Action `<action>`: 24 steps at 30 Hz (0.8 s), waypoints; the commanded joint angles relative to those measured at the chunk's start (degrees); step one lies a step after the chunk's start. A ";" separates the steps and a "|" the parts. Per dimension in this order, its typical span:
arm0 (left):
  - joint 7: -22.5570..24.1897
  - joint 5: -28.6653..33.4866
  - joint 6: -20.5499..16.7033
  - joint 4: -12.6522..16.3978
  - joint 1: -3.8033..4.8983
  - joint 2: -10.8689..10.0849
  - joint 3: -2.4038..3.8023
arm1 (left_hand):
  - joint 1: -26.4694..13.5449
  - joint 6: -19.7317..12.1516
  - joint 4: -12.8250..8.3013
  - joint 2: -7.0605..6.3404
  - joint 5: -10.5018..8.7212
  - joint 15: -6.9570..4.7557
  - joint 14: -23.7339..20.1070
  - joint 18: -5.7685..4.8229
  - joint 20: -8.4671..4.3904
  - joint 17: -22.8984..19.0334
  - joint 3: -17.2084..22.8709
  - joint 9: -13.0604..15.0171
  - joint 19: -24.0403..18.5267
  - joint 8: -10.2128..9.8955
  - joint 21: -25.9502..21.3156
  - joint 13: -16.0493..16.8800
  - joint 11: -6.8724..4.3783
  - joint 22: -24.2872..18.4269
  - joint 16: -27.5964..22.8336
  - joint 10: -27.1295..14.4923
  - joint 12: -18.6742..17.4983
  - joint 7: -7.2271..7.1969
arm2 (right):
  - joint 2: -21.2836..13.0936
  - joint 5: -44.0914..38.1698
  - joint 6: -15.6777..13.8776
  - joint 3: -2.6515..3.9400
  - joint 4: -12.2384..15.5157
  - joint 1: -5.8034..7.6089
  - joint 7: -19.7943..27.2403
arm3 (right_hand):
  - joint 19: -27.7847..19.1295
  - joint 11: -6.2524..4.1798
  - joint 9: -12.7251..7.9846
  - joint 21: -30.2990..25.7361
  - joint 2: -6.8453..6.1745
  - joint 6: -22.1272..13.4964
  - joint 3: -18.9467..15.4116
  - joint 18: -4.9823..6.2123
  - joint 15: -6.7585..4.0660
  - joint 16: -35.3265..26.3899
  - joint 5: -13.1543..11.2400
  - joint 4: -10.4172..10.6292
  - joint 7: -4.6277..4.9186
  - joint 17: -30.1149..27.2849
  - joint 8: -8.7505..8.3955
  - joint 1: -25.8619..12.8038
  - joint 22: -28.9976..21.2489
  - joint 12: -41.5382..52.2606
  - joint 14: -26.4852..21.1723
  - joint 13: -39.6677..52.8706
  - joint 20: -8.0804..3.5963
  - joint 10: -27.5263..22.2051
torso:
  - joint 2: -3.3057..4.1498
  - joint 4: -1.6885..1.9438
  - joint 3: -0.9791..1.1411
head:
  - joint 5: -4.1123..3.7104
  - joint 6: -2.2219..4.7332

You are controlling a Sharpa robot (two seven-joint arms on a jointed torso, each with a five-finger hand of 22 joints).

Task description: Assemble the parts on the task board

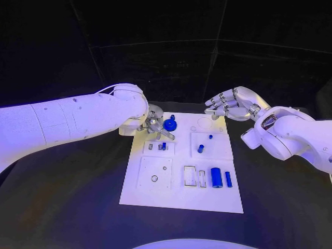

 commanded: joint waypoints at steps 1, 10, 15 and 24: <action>-0.54 -0.88 2.19 -0.16 0.08 0.46 -0.01 | 0.82 -0.45 -0.15 0.01 -0.21 0.08 5.93 0.03 0.04 15.07 -0.27 0.11 -0.28 0.27 -0.05 0.01 -0.09 -0.02 0.18 -0.39 -0.22 0.16 | 0.41 7.32 -0.20 0.04 -0.22 0.13 4.77 | 1.38 0.18 -0.18 -2.14 0.24 -0.50 0.55 0.75 -0.07 -2.52 0.21 -0.79 -0.26 -2.27 0.48 0.94 -1.54 -0.91 1.34 -3.43 -0.20 0.75 | 0.00 0.03 -0.01 | 0.04 -0.07; -0.65 -0.89 3.43 -0.50 0.02 1.30 -0.52 | 1.76 -0.84 -0.60 0.27 -0.21 0.14 5.93 0.05 0.13 15.07 -0.23 0.52 -0.35 0.42 -0.09 0.02 -0.03 -0.04 0.18 -0.52 -0.28 0.23 | 1.06 10.12 0.68 0.04 -0.76 0.13 6.05 | 3.72 0.26 -0.50 -5.03 0.21 -1.13 1.67 0.64 -0.23 -5.62 0.35 -1.60 -0.17 -5.19 1.13 1.34 -3.63 -1.23 3.53 -8.62 -0.26 1.74 | -0.03 0.06 -0.04 | 0.03 -0.27; -0.68 -0.86 4.05 -0.63 -0.06 1.51 -0.93 | 2.31 -0.98 -0.91 0.49 -0.20 0.17 5.93 0.05 0.17 15.07 -0.13 0.73 -0.35 0.50 -0.07 0.02 -0.01 0.03 0.18 -0.57 -0.30 0.25 | 1.25 10.37 0.82 0.04 -1.00 0.13 6.06 | 4.11 0.31 -0.56 -5.70 0.17 -1.36 2.02 0.61 -0.20 -6.27 0.70 -1.83 -0.10 -5.78 1.28 1.39 -4.08 -1.15 3.80 -9.76 -0.27 1.81 | -0.05 0.02 -0.05 | 0.06 -0.40; -0.72 0.26 4.80 -0.76 -0.16 1.60 -1.16 | 3.15 -1.14 -1.46 0.95 -0.19 0.21 5.93 0.03 0.23 15.07 0.14 1.07 -0.32 0.66 -0.02 0.15 0.03 0.17 0.18 -0.53 -0.23 0.28 | 1.72 10.48 0.93 0.04 -1.50 0.13 5.97 | 4.37 0.37 -0.58 -6.20 0.12 -1.55 2.32 0.60 -0.16 -6.73 1.03 -2.01 -0.03 -6.20 1.40 1.40 -4.41 -1.07 3.97 -10.58 -0.27 1.79 | -0.03 0.06 -0.05 | -0.02 -0.58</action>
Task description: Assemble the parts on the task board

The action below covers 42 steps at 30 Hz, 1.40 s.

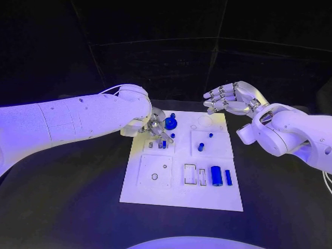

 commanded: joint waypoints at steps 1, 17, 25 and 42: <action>-0.49 0.64 1.45 -0.12 0.03 0.12 0.00 | 0.73 -0.33 -0.43 -0.02 -0.19 0.21 5.93 0.02 0.24 15.08 0.04 0.16 -0.30 0.26 0.01 0.10 0.03 0.16 0.18 -0.52 -0.21 -0.13 | 0.16 0.88 0.50 0.03 -0.09 0.12 0.88 | 0.50 0.06 -0.08 -0.29 -0.04 -0.31 0.33 0.63 0.04 -0.22 0.25 -0.01 0.01 -0.13 0.17 0.25 -0.11 -0.17 0.53 -0.19 0.12 0.22 | -0.01 0.01 0.00 | -0.05 -0.08; -0.52 3.78 2.04 0.12 -0.10 0.28 -0.03 | 4.39 -0.50 -3.71 2.01 -0.15 0.11 5.93 -0.14 0.22 15.08 3.24 1.57 0.12 1.10 0.57 0.67 -0.12 1.31 0.18 -0.02 0.18 -0.30 | 1.00 0.89 0.63 0.02 -1.29 0.12 -0.15 | 0.78 0.16 -0.11 -0.93 -0.12 -0.63 0.72 0.59 0.13 -0.82 0.77 -0.17 0.11 -0.66 0.29 0.13 -0.53 -0.02 0.62 -1.20 0.17 0.13 | -0.03 0.05 0.04 | -0.13 -0.37; -0.50 4.82 2.25 0.16 -0.11 0.33 -0.03 | 4.44 -0.52 -3.83 2.08 -0.15 0.10 5.93 -0.12 0.22 15.08 3.41 1.64 0.08 1.13 0.53 0.65 -0.13 1.24 0.18 -0.02 0.16 -0.31 | 1.62 0.89 0.43 0.02 -2.29 0.11 -0.50 | 1.02 0.13 -0.11 -1.28 0.01 -0.73 1.29 0.61 0.09 -1.15 1.23 -0.47 0.11 -0.98 0.44 0.42 -0.76 0.13 0.78 -1.86 0.12 0.16 | -0.03 0.07 0.04 | -0.21 -0.41; -0.49 5.00 1.07 0.18 -0.12 0.37 -0.03 | 12.16 -1.64 -10.76 5.02 -0.08 -0.44 5.93 -0.11 -0.15 15.08 10.58 2.53 0.11 1.12 0.57 0.16 -0.84 1.45 0.18 -0.47 -0.69 -1.00 | 2.45 0.89 0.82 0.01 -3.47 0.09 -0.69 | 1.15 0.14 -0.11 -1.46 0.04 -0.79 1.58 0.60 0.08 -1.32 1.42 -0.57 0.12 -1.15 0.51 0.46 -0.87 0.19 0.86 -2.22 0.09 0.15 | -0.03 0.05 0.05 | -0.32 -0.68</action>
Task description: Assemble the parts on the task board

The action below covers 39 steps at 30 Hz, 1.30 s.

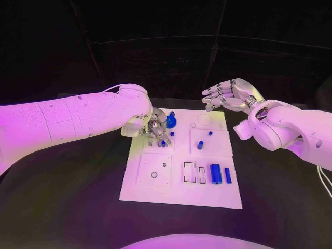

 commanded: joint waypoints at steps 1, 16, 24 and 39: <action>-0.42 0.45 -0.49 0.11 0.05 0.07 0.02 | 2.36 -0.75 -2.09 0.72 -0.08 -0.51 5.93 -0.11 -0.23 15.09 2.23 0.11 0.11 -0.07 0.22 -0.21 -0.49 0.06 0.19 -0.16 -0.45 -0.02 | 0.13 0.21 0.58 0.03 -0.03 0.11 0.10 | 0.36 0.15 -0.08 -0.18 0.03 -0.51 0.33 0.61 0.11 -0.39 0.30 0.06 0.23 -0.09 0.29 0.45 -0.08 0.19 0.45 -0.14 0.12 0.14 | 0.01 0.00 -0.02 | -0.04 -0.07; -0.26 6.32 -4.04 1.98 0.04 -1.60 0.02 | -8.25 -1.41 -15.70 -4.63 0.63 0.27 5.93 -0.22 0.19 15.09 35.82 2.68 0.31 0.62 0.48 -3.90 -0.25 1.14 0.19 -0.80 -4.93 0.87 | 0.62 0.21 1.62 0.02 -0.51 0.10 -0.15 | 0.39 0.30 -0.12 -0.59 -0.17 -0.87 0.59 0.54 0.26 -0.84 0.35 0.04 0.36 -0.43 0.28 0.15 -0.33 0.24 0.27 -0.77 0.20 -0.09 | -0.05 0.09 0.03 | -0.05 -0.34; -0.29 10.38 -12.43 6.06 0.21 -4.77 0.02 | -15.16 -1.50 -15.76 -10.06 3.22 -0.19 5.93 -0.28 0.03 15.09 49.01 5.02 0.59 3.02 0.68 -3.07 -0.25 1.77 0.19 0.96 -3.64 0.54 | 0.43 0.15 1.87 0.01 -0.90 0.10 -0.25 | 0.39 0.34 -0.13 -0.74 -0.22 -0.99 0.70 0.52 0.31 -0.98 0.39 0.01 0.40 -0.54 0.28 0.09 -0.41 0.27 0.21 -0.97 0.23 -0.18 | -0.22 0.47 0.22 | 0.24 -0.49; -0.04 3.39 -28.90 12.41 -1.84 -9.82 -0.10 | -16.23 -1.33 -15.52 -11.74 4.39 -0.57 5.93 -0.45 -0.26 15.09 52.21 5.69 1.11 4.19 1.15 -1.34 -0.55 2.67 0.19 2.62 -1.74 0.10 | -0.37 0.10 3.92 -0.01 -1.06 0.10 0.04 | 0.36 0.50 -0.16 -1.22 -0.45 -1.43 0.87 0.49 0.47 -1.32 0.45 0.05 0.52 -0.82 0.25 -0.35 -0.69 0.39 0.14 -1.56 0.37 -0.51 | -1.02 1.76 0.53 | -0.51 -1.15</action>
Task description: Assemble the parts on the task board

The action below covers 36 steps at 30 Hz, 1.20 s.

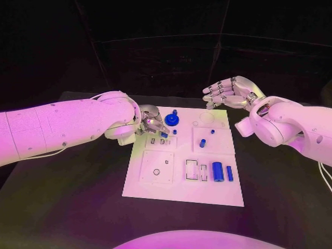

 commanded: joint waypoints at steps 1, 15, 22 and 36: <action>-0.04 -5.09 -7.84 0.78 -0.71 -0.53 0.02 | -0.10 0.20 -8.61 -0.46 0.37 -0.48 6.03 -0.45 -0.07 15.09 9.08 0.01 0.50 0.42 0.27 0.06 -0.84 -0.04 0.18 1.05 0.29 -0.41 | -0.17 0.10 1.68 0.02 -0.02 0.11 0.50 | 0.17 0.29 -0.06 -0.39 -0.41 -0.40 0.25 0.48 0.26 -0.28 0.24 0.03 0.75 -0.09 0.26 -0.31 -0.05 0.39 -0.07 -0.05 0.16 -0.30 | -0.34 0.62 0.09 | -0.27 -0.23; -0.16 -10.97 -12.04 0.57 -3.89 -0.56 -0.03 | -0.29 0.38 -8.39 -0.83 0.34 -0.56 6.03 -0.47 -0.16 15.09 9.69 -0.07 0.60 0.69 0.33 0.23 -0.92 0.08 0.18 1.31 0.52 -0.49 | -0.39 0.10 1.88 0.02 -0.06 0.11 0.67 | 0.16 0.31 -0.06 -0.49 -0.42 -0.49 0.30 0.48 0.29 -0.36 0.27 0.03 0.77 -0.14 0.26 -0.37 -0.11 0.42 -0.10 -0.16 0.19 -0.37 | -0.36 0.67 0.18 | -0.06 -0.74; -0.34 -11.52 -9.55 0.12 -4.18 -0.20 -0.14 | -0.36 0.39 -8.31 -0.87 0.32 -0.57 6.03 -0.47 -0.17 15.09 9.76 -0.09 0.59 0.73 0.32 0.12 -0.93 0.06 0.18 1.26 0.43 -0.50 | -0.25 0.10 1.94 0.02 -0.10 0.11 0.78 | 0.16 0.33 -0.06 -0.56 -0.43 -0.54 0.34 0.48 0.31 -0.40 0.29 0.03 0.79 -0.18 0.26 -0.42 -0.15 0.45 -0.11 -0.24 0.21 -0.41 | -0.30 0.66 0.19 | -0.04 -1.00; -0.51 -11.32 -7.21 -0.65 -4.38 0.91 -0.78 | -0.51 0.38 -8.18 -0.98 0.27 -0.57 6.03 -0.45 -0.18 15.09 9.82 -0.12 0.55 0.78 0.26 -0.31 -0.92 -0.05 0.18 1.01 0.06 -0.50 | -0.04 0.09 2.20 0.02 -0.33 0.09 1.10 | 0.16 0.34 -0.06 -0.62 -0.43 -0.57 0.37 0.48 0.32 -0.43 0.30 0.04 0.80 -0.21 0.27 -0.46 -0.18 0.48 -0.11 -0.30 0.23 -0.44 | -0.38 0.70 0.29 | -0.07 -1.09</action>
